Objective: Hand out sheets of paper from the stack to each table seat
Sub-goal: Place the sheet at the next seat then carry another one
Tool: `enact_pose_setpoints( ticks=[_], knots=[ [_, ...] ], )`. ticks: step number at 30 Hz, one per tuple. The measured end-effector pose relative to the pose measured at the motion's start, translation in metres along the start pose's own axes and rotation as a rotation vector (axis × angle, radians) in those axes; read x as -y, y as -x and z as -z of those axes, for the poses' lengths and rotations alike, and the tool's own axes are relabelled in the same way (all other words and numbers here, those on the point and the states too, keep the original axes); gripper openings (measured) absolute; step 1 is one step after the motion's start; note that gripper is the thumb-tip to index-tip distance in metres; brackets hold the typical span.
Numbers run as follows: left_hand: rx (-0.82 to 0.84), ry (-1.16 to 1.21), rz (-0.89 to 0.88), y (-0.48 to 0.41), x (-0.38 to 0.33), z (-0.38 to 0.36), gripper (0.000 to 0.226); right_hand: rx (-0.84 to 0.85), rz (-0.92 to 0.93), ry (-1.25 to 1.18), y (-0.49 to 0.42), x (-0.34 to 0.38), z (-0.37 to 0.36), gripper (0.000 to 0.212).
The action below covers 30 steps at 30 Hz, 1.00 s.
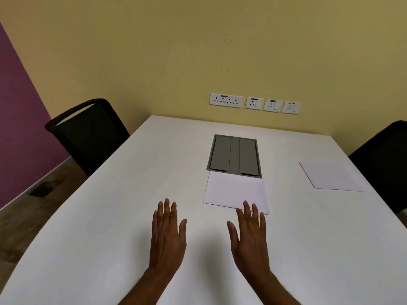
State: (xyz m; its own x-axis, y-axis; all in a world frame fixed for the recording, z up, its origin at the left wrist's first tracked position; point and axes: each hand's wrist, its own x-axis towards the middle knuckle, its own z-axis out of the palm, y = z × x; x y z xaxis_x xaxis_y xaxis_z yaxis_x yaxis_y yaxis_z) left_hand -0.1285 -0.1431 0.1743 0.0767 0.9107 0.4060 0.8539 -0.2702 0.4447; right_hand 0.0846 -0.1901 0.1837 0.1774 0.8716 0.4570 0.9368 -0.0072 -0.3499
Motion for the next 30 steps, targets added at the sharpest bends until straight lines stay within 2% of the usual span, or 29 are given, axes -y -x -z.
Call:
enact_pose_setpoints(
  ticks=[6, 10, 13, 14, 17, 20, 24, 27, 30],
  knots=[
    [0.076, 0.064, 0.044, -0.011, -0.002, -0.055, 0.070, 0.018, -0.154, -0.014, -0.012, -0.056, -0.026, 0.055],
    [0.143, 0.102, 0.086, -0.011, 0.003, -0.096, 0.061, 0.051, -0.311, -0.041, -0.015, -0.100, -0.050, 0.051],
    [0.177, 0.119, 0.102, -0.012, 0.004, -0.124, 0.082, 0.071, -0.418, -0.058, -0.015, -0.131, -0.071, 0.051],
    [0.190, 0.123, 0.118, -0.013, 0.005, -0.134, 0.082, 0.078, -0.455, -0.068, -0.015, -0.141, -0.078, 0.052],
    [0.257, 0.165, 0.216, -0.019, 0.008, -0.162, 0.056, 0.104, -0.553, -0.103, -0.019, -0.163, -0.098, 0.056],
    [0.299, 0.204, 0.274, -0.026, 0.011, -0.186, 0.056, 0.106, -0.626, -0.135, -0.025, -0.180, -0.118, 0.059],
    [0.292, 0.156, 0.202, -0.029, 0.017, -0.209, 0.059, 0.083, -0.678, -0.135, -0.033, -0.195, -0.139, 0.065],
    [0.254, 0.028, 0.087, -0.033, 0.019, -0.221, 0.082, 0.064, -0.648, -0.075, -0.042, -0.203, -0.151, 0.068],
    [0.236, -0.045, 0.071, -0.043, 0.022, -0.236, 0.076, 0.031, -0.623, -0.027, -0.051, -0.210, -0.160, 0.068]
  ],
)
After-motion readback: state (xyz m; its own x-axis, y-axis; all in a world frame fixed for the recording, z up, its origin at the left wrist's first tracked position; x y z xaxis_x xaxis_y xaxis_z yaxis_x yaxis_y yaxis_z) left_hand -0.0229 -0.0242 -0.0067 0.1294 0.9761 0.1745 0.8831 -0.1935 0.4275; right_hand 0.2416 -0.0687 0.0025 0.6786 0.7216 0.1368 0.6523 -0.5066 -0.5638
